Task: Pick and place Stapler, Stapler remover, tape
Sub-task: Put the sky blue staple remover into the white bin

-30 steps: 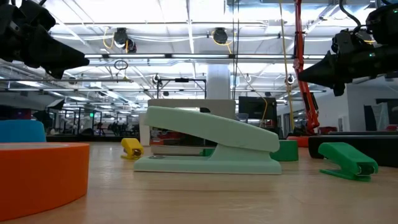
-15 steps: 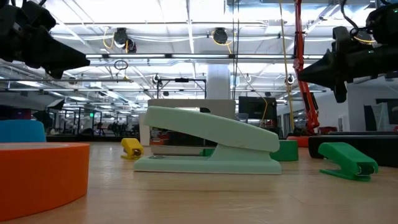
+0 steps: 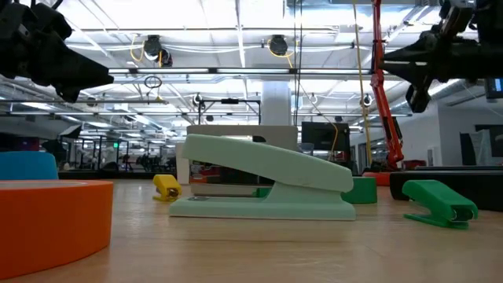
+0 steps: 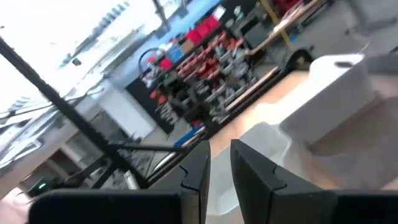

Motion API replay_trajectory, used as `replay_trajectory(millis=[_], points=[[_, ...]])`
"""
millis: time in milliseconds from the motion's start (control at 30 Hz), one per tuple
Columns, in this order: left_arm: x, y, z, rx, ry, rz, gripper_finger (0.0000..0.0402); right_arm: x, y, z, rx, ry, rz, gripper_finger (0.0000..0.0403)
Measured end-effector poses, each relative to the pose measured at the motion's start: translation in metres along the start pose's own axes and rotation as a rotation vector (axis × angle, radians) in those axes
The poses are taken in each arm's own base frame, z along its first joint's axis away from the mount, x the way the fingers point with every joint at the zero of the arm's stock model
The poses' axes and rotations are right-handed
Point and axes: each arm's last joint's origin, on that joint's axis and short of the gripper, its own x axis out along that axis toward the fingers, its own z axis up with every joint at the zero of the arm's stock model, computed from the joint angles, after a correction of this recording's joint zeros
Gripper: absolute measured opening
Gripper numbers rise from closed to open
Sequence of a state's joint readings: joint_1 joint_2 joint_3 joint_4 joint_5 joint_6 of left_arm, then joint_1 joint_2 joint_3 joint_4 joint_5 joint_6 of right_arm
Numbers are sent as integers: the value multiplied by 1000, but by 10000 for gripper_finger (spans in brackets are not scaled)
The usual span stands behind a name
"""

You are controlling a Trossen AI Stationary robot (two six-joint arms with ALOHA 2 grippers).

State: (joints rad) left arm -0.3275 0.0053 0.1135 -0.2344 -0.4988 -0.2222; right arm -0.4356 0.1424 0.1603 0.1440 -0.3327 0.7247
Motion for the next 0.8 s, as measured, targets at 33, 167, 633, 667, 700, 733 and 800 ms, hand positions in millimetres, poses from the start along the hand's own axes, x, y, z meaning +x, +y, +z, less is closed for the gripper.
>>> replay_trajectory(millis=[33,167,633,667,700,733,800], points=[[0,0,0,-9,0,0,120,2,3,2,4,22,13,59],[0,0,0,-27,0,-1,120,9,20,12,22,147,5,59],[0,0,0,-17,1,1,120,16,63,18,93,1030,-374,59],[0,0,0,-17,2,0,120,15,62,14,95,1071,-396,59],[0,0,0,-17,2,1,120,16,60,11,93,1104,-412,59],[0,0,0,-16,2,1,120,16,58,8,88,1130,-431,59],[0,0,-1,-14,4,1,120,17,55,3,66,1145,-473,61]])
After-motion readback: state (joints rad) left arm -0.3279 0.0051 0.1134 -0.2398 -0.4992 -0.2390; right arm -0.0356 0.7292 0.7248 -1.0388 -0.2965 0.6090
